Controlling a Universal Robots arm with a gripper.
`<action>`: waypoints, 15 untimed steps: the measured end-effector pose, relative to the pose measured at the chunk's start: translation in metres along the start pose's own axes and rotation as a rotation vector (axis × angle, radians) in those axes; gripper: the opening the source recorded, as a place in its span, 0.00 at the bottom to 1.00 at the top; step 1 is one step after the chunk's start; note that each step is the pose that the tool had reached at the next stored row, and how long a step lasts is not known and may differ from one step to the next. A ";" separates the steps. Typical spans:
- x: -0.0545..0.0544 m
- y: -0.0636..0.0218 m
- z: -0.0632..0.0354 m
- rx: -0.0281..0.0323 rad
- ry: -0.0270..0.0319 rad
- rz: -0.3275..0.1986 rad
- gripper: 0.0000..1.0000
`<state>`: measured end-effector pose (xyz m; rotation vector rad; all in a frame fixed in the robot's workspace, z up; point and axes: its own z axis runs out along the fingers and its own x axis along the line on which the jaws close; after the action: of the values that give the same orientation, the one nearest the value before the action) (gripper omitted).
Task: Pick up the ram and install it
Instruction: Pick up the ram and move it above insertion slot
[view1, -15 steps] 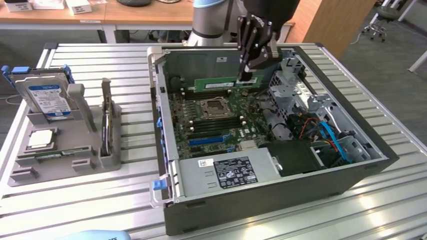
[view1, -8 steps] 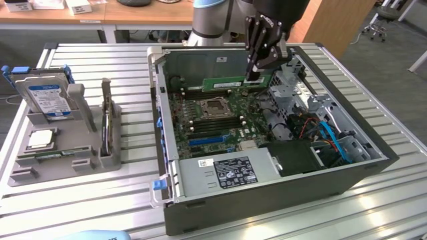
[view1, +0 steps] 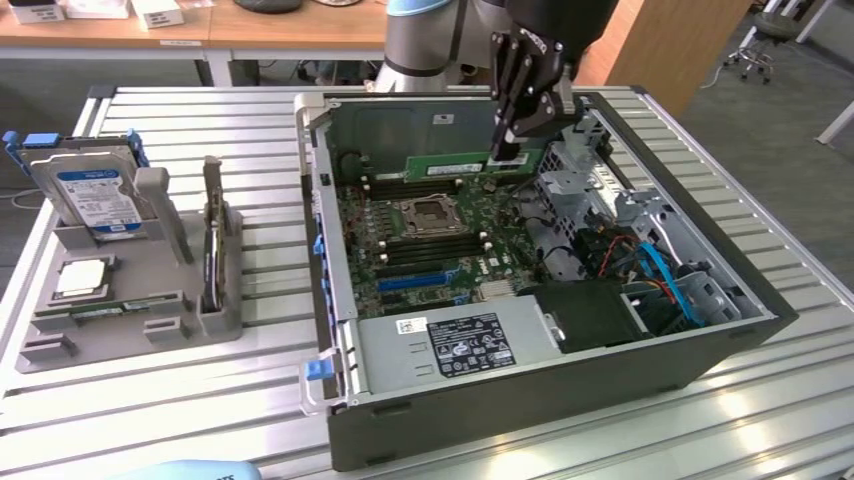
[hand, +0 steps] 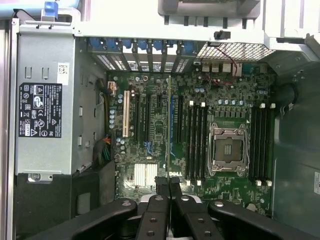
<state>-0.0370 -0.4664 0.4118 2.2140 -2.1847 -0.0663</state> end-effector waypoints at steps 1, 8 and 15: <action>-0.001 0.0000 0.0000 0.0000 0.0000 0.000 0.12; -0.006 -0.0001 0.0004 0.0000 -0.0001 0.000 0.12; -0.012 -0.0002 0.0006 0.0000 -0.0001 0.000 0.12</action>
<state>-0.0370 -0.4548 0.4113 2.2141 -2.1846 -0.0663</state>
